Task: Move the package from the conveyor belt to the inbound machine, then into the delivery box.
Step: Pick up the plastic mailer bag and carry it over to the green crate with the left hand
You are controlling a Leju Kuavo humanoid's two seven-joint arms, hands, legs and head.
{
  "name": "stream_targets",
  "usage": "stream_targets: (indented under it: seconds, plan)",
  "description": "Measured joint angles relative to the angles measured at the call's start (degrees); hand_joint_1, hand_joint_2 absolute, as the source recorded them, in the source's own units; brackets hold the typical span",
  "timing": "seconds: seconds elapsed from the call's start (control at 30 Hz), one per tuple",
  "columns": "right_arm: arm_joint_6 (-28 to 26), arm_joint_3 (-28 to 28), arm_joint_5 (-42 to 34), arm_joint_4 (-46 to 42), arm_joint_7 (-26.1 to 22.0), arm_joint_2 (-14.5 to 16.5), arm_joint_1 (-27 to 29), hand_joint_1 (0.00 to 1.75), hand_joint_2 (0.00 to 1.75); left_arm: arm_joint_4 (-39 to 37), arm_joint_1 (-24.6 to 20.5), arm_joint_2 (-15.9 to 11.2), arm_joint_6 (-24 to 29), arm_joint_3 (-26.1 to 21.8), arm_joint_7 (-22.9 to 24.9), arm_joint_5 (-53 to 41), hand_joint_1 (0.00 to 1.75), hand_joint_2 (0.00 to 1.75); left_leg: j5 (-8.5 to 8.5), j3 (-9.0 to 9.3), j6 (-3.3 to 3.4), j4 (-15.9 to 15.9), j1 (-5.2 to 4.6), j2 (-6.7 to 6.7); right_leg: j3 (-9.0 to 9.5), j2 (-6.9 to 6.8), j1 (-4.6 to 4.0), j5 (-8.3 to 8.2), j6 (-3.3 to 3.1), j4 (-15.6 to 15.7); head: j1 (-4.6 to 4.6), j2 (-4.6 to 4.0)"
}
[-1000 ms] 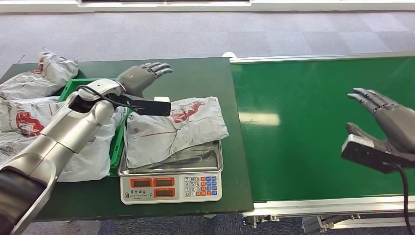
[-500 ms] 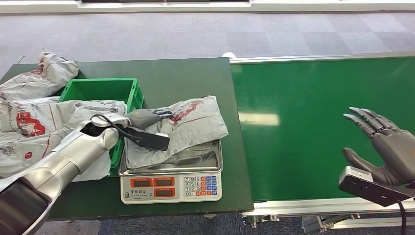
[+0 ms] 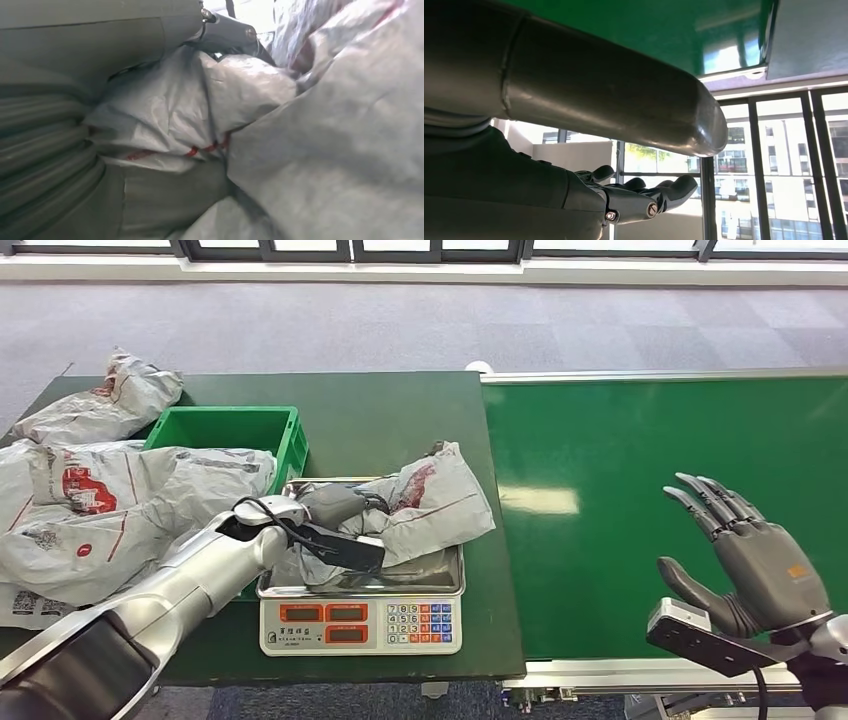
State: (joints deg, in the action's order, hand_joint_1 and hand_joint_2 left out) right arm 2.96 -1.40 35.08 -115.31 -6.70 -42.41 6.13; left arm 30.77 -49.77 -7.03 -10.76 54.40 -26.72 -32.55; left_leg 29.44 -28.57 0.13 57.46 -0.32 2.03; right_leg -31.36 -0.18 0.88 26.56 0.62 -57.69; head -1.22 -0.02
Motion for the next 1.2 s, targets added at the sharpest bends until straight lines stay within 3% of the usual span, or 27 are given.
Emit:
stream_targets:
  seconds: [0.2, 0.6, 0.8, 0.93, 1.1, 1.2]
  plan:
    - [-1.23, 0.32, 1.33, -1.15, 0.6, 1.26, 2.35, 0.0, 0.0, -0.69, -0.65, 1.33, 0.23, 0.0, 0.65, -1.36, 1.75, 1.75, 0.04, 0.13, -0.04, -0.01, -0.01, -0.05, 0.04, 0.13, 0.0, -0.04, -0.05, -0.01, 0.01, 0.0]
    - [-1.74, 0.29, 2.73, -1.49, 0.5, 3.16, 3.44, 0.0, 0.0, 0.32, -0.84, 1.2, 0.44, -0.26, 1.1, -3.98, 1.75, 1.75, 0.19, 0.12, -0.13, -0.08, 0.0, -0.13, -0.05, 0.19, -0.01, 0.14, -0.11, -0.01, 0.02, 0.0]
    - [-1.67, -0.72, 1.47, -2.14, 0.49, 3.17, 5.17, 0.0, 0.0, 1.66, -1.14, 0.55, 3.47, -0.29, 2.48, -6.14, 1.75, 1.75, 0.15, 0.51, -0.15, -0.08, 0.0, -0.13, -0.08, 0.2, -0.02, 0.1, -0.13, -0.02, 0.01, 0.0]
    - [-1.14, -2.08, -0.39, -2.79, 0.22, 2.88, 6.61, 0.0, 0.0, 5.32, -3.79, -1.91, 3.83, -1.25, 5.89, -7.65, 1.75, 1.75, -0.08, 0.11, -0.3, -0.05, 0.05, -0.44, -0.66, 0.47, -0.06, -0.29, -0.26, -0.06, 0.01, 0.0]
    - [0.19, -6.11, -5.92, -4.07, -0.92, 0.49, 9.46, 0.0, 0.0, 14.71, -14.72, -8.69, -3.22, -4.96, 12.98, -7.33, 1.75, 1.75, -0.67, -1.32, -0.48, 0.0, 0.13, -0.83, -2.25, 0.86, -0.1, -1.05, -0.39, -0.11, 0.01, 0.0]
    - [0.27, -7.72, -4.89, -4.29, -1.66, 0.37, 10.15, 0.0, 0.0, 21.48, -21.14, -13.37, -7.56, -7.63, 16.06, -5.97, 1.75, 1.75, -0.72, -1.54, -0.52, -0.01, 0.18, -1.07, -2.58, 1.13, -0.16, -1.13, -0.45, -0.12, 0.02, 0.0]
